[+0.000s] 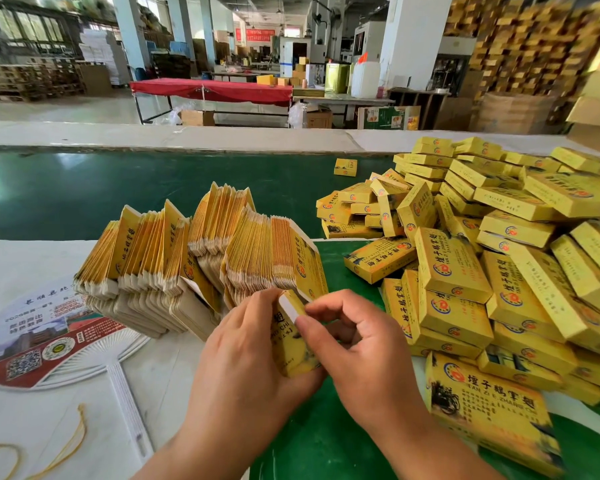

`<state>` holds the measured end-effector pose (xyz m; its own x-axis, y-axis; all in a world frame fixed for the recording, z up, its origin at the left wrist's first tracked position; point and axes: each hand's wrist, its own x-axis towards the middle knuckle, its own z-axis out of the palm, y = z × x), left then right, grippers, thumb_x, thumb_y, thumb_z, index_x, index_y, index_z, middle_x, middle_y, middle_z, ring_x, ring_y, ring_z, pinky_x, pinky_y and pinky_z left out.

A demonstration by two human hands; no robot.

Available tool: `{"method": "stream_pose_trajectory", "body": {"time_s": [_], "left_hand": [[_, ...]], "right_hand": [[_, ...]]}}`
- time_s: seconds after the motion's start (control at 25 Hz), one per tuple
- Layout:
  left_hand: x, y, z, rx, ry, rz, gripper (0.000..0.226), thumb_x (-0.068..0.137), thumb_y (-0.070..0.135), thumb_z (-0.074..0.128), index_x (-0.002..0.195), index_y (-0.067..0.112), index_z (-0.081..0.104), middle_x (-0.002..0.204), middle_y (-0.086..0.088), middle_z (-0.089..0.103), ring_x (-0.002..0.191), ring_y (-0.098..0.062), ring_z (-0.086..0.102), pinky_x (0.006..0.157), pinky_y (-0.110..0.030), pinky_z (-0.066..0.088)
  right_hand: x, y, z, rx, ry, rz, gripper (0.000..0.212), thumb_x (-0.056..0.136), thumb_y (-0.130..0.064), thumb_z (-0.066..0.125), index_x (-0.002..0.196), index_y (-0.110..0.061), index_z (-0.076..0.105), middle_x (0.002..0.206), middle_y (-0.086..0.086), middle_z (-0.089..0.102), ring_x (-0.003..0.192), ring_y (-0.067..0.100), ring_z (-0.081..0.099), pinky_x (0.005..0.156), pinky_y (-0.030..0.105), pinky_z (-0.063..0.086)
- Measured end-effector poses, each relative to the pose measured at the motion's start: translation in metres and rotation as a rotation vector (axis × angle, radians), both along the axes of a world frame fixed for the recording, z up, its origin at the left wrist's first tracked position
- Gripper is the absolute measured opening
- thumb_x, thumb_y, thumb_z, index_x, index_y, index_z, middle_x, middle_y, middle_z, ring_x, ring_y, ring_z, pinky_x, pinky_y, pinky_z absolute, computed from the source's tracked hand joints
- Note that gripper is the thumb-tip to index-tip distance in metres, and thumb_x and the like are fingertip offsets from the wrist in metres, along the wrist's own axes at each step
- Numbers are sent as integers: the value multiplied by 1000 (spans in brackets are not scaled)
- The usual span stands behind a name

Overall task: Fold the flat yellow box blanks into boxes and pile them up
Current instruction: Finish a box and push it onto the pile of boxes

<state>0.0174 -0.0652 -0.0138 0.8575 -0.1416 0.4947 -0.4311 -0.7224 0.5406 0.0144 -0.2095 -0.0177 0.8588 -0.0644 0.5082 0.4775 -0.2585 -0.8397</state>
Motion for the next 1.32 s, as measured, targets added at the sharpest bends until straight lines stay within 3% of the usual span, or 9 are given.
{"method": "stream_pose_trajectory", "body": {"time_s": [0.32,0.48,0.6,0.72,0.84,1.0,1.08,1.2,1.32], "left_hand": [[-2,1,7,27,-7,-46,69,54,59,66,116,34,46,91,30,48,76,1,50,63,-8,36],[-3,2,9,48,5,-62,67,54,60,66,113,35,48,85,26,50,73,5,52,56,-9,36],[-3,4,10,97,11,-72,70,57,62,65,120,36,47,88,24,53,76,2,55,59,-10,39],[-3,5,10,134,5,-84,72,59,59,65,125,35,48,98,23,58,85,1,55,66,-8,39],[-2,5,12,124,0,-116,72,58,58,69,123,33,50,97,22,58,84,0,55,68,-10,41],[-3,5,14,93,-7,-155,68,57,57,74,116,37,48,87,21,57,76,-1,56,59,-15,47],[-3,5,14,93,-9,-153,68,57,59,74,116,36,48,87,21,56,76,0,54,60,-13,46],[-3,4,13,90,8,-123,71,56,63,74,117,33,51,89,23,56,78,0,54,64,-8,39],[-2,3,11,103,5,-64,70,56,65,66,116,30,55,90,21,58,77,0,54,62,-4,36]], "right_hand": [[-2,-1,2,16,-57,4,16,91,-28,65,78,-20,66,60,-8,60,52,2,53,47,15,40],[-1,-6,1,-8,-43,16,20,91,-36,59,78,-20,63,62,0,60,51,8,52,43,25,41],[0,-8,1,-18,6,78,15,89,-39,62,93,-26,68,73,0,67,60,9,63,49,29,52],[1,-10,1,-11,84,163,27,85,-39,67,111,-35,68,85,-5,71,73,9,72,59,26,60],[2,-13,3,8,98,192,25,87,-36,65,111,-34,70,85,1,72,76,13,72,63,32,61],[5,-20,5,39,118,163,16,90,-27,62,104,-32,67,70,15,65,59,27,56,50,34,47],[5,-20,5,70,136,156,14,89,-27,62,100,-31,68,68,18,64,58,24,55,51,33,46],[3,-13,3,43,117,112,13,89,-31,64,98,-32,72,72,7,71,65,20,68,56,38,57],[1,-7,1,-81,70,-2,23,89,-35,63,107,-29,76,84,-12,77,75,2,71,60,22,58]]}}
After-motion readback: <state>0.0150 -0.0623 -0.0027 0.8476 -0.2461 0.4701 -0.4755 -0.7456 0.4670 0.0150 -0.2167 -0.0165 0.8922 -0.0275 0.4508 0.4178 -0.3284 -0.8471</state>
